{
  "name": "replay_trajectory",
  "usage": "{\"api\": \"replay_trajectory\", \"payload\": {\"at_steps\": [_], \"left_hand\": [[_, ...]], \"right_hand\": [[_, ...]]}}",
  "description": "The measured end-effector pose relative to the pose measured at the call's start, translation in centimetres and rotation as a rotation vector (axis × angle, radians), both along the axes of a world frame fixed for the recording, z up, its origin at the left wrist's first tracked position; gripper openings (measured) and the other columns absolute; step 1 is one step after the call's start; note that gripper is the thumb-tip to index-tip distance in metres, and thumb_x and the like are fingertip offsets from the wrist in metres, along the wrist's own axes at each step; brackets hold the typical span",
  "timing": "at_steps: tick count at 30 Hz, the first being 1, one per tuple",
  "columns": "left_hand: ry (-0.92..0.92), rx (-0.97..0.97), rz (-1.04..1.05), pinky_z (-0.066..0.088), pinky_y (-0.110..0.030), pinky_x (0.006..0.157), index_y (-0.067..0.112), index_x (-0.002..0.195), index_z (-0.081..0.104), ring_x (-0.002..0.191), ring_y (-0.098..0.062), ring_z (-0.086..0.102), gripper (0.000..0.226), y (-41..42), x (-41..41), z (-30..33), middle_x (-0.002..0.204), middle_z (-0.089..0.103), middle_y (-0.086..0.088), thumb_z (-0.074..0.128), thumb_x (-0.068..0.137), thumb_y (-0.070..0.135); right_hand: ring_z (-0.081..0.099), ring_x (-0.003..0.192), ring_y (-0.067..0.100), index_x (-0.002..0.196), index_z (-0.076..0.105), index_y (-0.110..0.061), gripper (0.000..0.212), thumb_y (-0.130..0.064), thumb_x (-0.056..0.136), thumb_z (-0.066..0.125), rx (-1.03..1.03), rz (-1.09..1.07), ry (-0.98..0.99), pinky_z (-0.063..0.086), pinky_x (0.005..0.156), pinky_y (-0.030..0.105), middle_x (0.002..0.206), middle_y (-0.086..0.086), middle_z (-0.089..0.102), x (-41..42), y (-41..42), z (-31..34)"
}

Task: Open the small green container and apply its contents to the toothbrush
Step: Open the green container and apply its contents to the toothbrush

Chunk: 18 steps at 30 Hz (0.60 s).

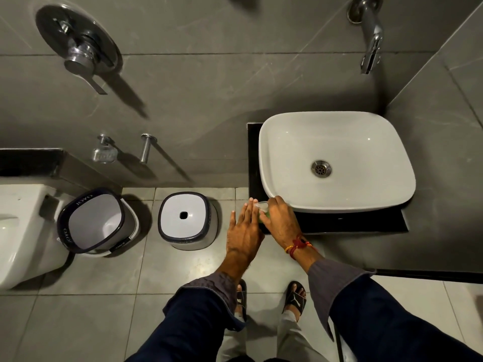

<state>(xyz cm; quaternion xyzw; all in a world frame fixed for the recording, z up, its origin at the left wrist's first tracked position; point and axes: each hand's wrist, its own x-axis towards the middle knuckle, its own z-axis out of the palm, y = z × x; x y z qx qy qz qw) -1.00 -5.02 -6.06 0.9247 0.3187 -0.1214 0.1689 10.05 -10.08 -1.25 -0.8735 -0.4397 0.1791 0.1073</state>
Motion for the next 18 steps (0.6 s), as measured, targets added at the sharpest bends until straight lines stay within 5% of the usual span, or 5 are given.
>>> {"api": "replay_trajectory", "payload": {"at_steps": [7,12,18], "left_hand": [[-0.004,0.006,0.002,0.004,-0.052,0.127,0.013,0.160,0.000,0.157,-0.025,-0.005,0.083,-0.1,-0.1,-0.1,0.170,-0.008,-0.009,0.047,0.103,0.049],[0.028,0.005,-0.019,0.002,-0.053,0.127,0.011,0.160,-0.005,0.156,-0.027,-0.007,0.080,-0.1,0.0,0.0,0.168,-0.012,-0.011,0.042,0.105,0.045],[0.022,0.021,-0.031,0.005,-0.054,0.126,0.014,0.160,-0.008,0.156,-0.028,-0.008,0.086,-0.2,-0.1,0.1,0.168,-0.015,-0.009,0.053,0.103,0.035]], "right_hand": [[0.064,0.105,0.027,0.123,0.058,-0.003,0.045,-0.040,0.097,0.055,0.012,-0.084,-0.027,0.057,0.085,0.034,0.120,0.016,0.063,-0.3,-0.3,0.1],[0.050,0.101,0.020,0.143,0.042,-0.029,0.067,-0.030,0.081,0.069,0.181,0.072,-0.124,0.058,0.066,0.026,0.113,0.007,0.047,-0.7,-2.3,0.6],[0.054,0.103,0.020,0.134,0.050,-0.028,0.046,-0.024,0.089,0.059,0.192,0.156,-0.112,0.061,0.074,0.027,0.113,0.008,0.047,-1.5,-3.6,0.4]]}}
